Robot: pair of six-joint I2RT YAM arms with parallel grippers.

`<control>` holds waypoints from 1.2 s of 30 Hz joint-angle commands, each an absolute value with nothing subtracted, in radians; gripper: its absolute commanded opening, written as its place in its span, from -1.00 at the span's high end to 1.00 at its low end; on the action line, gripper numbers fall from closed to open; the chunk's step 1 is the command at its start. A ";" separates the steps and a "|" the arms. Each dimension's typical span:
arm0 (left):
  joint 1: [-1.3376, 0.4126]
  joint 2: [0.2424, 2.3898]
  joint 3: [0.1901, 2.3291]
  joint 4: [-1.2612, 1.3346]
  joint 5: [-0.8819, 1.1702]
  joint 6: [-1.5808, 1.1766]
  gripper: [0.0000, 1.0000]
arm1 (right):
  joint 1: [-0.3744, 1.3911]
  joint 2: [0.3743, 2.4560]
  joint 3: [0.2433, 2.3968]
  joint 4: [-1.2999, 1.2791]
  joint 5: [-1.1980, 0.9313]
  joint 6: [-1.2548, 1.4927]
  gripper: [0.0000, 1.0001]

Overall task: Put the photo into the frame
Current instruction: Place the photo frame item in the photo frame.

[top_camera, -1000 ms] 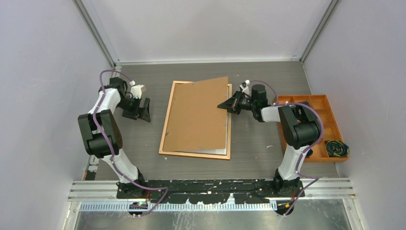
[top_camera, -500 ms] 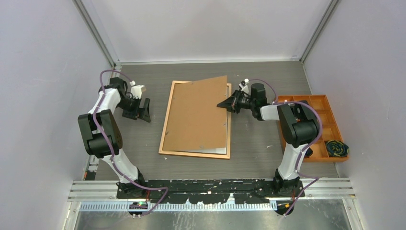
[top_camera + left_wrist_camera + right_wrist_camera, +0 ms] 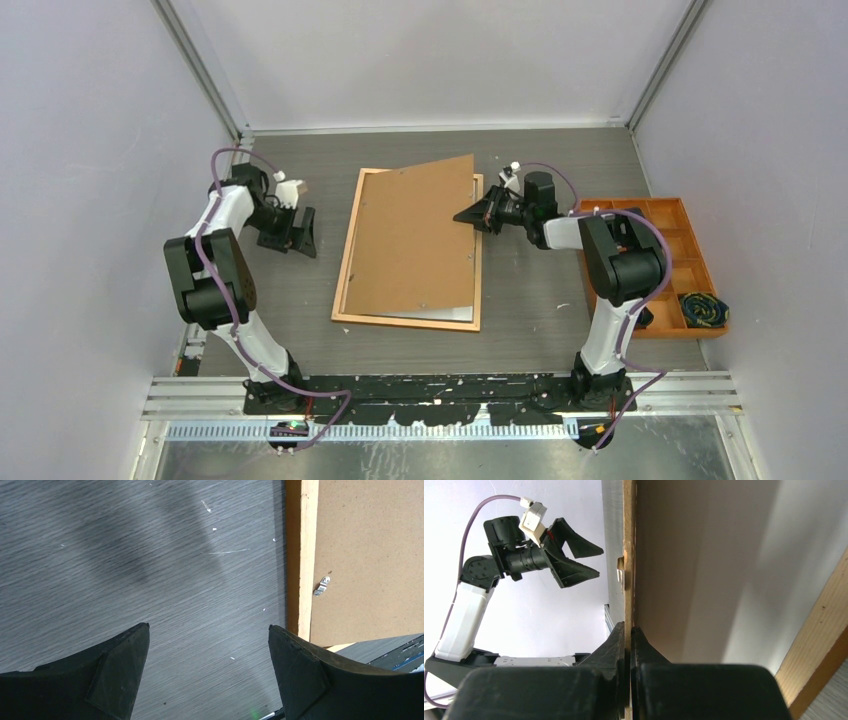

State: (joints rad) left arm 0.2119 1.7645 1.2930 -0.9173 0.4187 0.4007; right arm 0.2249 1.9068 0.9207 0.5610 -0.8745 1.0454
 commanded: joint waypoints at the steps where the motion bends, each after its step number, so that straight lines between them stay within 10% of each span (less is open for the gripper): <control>1: 0.193 1.720 1.283 -0.918 0.419 0.404 -0.79 | 0.220 1.902 0.965 0.663 -0.900 1.062 0.98; 36: 0.009 1.820 1.181 -0.757 0.317 0.363 -0.37 | 0.263 1.874 0.916 0.620 -0.774 0.989 0.90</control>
State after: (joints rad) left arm 0.0132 1.8133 1.1938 -0.7929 0.3138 0.3630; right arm 0.2428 1.9419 0.8989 0.6041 -0.8349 1.0340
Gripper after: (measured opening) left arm 0.702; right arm 0.054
